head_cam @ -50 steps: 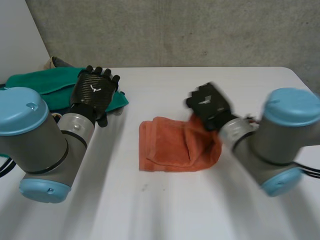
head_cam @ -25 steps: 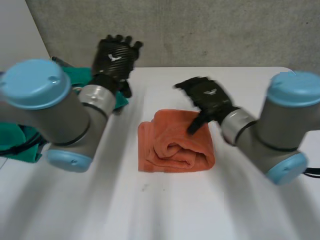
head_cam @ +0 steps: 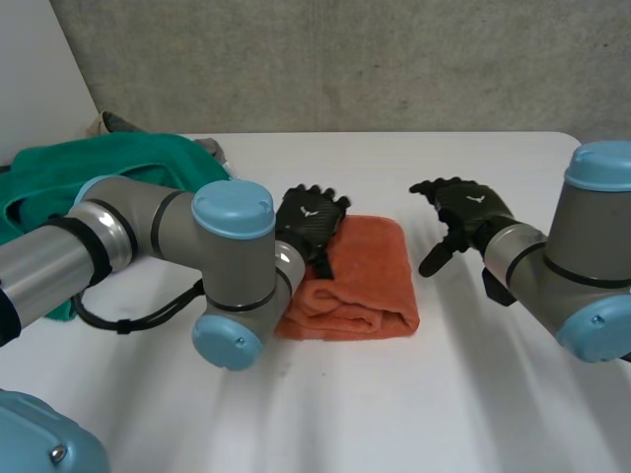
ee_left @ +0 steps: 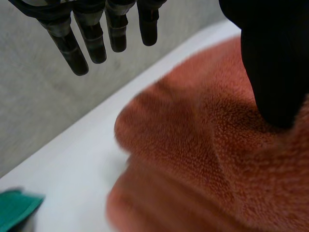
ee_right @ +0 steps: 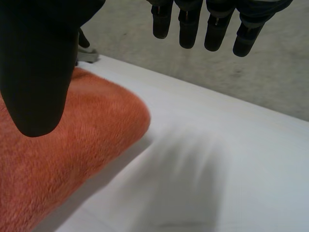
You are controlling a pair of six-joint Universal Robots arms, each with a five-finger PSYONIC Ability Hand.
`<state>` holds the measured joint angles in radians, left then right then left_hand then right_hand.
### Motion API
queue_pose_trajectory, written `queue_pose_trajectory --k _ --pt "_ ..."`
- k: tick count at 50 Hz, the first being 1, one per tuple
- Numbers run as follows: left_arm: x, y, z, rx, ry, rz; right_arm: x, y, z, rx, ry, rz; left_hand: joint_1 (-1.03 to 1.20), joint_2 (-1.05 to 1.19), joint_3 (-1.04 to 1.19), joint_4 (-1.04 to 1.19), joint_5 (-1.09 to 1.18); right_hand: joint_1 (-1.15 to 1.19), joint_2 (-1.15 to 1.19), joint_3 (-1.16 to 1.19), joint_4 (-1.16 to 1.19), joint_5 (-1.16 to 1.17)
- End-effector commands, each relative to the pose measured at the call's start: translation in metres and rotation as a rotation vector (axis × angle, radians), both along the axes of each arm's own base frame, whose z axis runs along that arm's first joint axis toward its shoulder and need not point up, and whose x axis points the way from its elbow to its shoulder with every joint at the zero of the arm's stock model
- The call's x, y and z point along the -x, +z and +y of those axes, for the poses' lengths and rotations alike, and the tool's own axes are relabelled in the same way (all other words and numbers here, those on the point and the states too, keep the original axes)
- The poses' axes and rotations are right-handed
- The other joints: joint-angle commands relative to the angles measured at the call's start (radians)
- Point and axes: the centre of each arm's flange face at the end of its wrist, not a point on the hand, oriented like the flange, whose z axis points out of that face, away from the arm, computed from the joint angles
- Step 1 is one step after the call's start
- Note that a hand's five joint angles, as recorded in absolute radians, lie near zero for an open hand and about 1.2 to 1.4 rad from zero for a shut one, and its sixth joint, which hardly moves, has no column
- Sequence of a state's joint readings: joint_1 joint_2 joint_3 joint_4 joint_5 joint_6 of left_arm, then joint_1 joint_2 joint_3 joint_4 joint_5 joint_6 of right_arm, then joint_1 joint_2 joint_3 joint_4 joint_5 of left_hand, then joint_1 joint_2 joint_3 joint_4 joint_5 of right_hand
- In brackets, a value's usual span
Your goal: Fold the laundry.
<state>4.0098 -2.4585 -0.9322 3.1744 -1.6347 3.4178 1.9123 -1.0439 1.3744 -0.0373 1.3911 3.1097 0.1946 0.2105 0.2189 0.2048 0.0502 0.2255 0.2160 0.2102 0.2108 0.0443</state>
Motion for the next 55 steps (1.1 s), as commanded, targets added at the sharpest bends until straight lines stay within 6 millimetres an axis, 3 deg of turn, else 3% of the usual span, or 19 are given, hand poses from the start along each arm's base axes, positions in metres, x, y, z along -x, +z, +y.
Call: queue_pose_trajectory --k 1,6,15,19,25,30,32,38,42,47,55 --pt "-0.025 -0.002 0.002 0.064 0.116 -0.232 -0.039 -0.016 0.022 -0.076 0.168 0.004 0.051 0.035 0.027 0.041 0.021 -0.051 -0.041 -0.036 -0.036 -0.044" --pt "-0.038 -0.011 -0.001 0.079 0.150 -0.341 -0.054 -0.035 0.027 -0.108 0.210 0.028 0.042 0.026 0.018 0.032 0.012 -0.051 -0.041 -0.036 -0.036 -0.044" --pt "-0.045 -0.022 0.008 0.044 0.140 -0.380 -0.051 -0.048 0.020 -0.073 0.162 0.124 0.039 0.024 0.015 0.029 0.009 -0.051 -0.041 -0.036 -0.036 -0.044" --pt "-0.043 -0.007 0.010 0.067 0.133 -0.353 -0.050 -0.042 0.021 -0.018 0.173 0.194 0.039 0.024 0.015 0.029 0.009 -0.051 -0.041 -0.036 -0.036 -0.044" --pt "-0.039 0.042 0.010 0.164 0.124 -0.251 -0.044 -0.017 0.026 0.040 0.165 0.194 0.022 0.006 -0.002 0.012 -0.008 -0.051 -0.041 -0.036 -0.036 -0.044" --pt "-0.035 0.081 0.014 0.233 0.058 -0.133 -0.032 0.015 0.036 0.113 0.125 0.155 0.019 0.003 -0.005 0.009 -0.011 -0.051 -0.041 -0.036 -0.036 -0.044" --pt "-0.036 0.095 0.016 0.237 0.028 -0.076 -0.027 0.016 0.042 0.105 0.109 0.148 0.016 0.000 -0.008 0.006 -0.014 -0.051 -0.041 -0.036 -0.036 -0.044" --pt "-0.047 0.110 0.010 0.185 -0.048 0.041 -0.012 -0.012 0.062 -0.050 0.068 0.110 0.013 -0.003 -0.011 0.003 -0.017 -0.051 -0.041 -0.036 -0.036 -0.044" --pt "-0.044 0.114 0.018 0.132 -0.199 0.107 -0.001 -0.031 0.069 -0.145 0.038 0.067 0.016 0.000 -0.008 0.006 -0.014 -0.051 -0.041 -0.036 -0.036 -0.044" --pt "-0.040 0.113 0.030 0.045 -0.367 0.161 -0.008 -0.049 0.073 -0.172 0.075 -0.027 0.025 0.009 0.000 0.015 -0.005 -0.051 -0.041 -0.036 -0.036 -0.044" --pt "-0.037 0.117 0.035 0.038 -0.401 0.176 -0.018 -0.071 0.059 -0.179 0.074 -0.092 0.025 0.009 0.000 0.015 -0.005 -0.051 -0.041 -0.036 -0.036 -0.044"
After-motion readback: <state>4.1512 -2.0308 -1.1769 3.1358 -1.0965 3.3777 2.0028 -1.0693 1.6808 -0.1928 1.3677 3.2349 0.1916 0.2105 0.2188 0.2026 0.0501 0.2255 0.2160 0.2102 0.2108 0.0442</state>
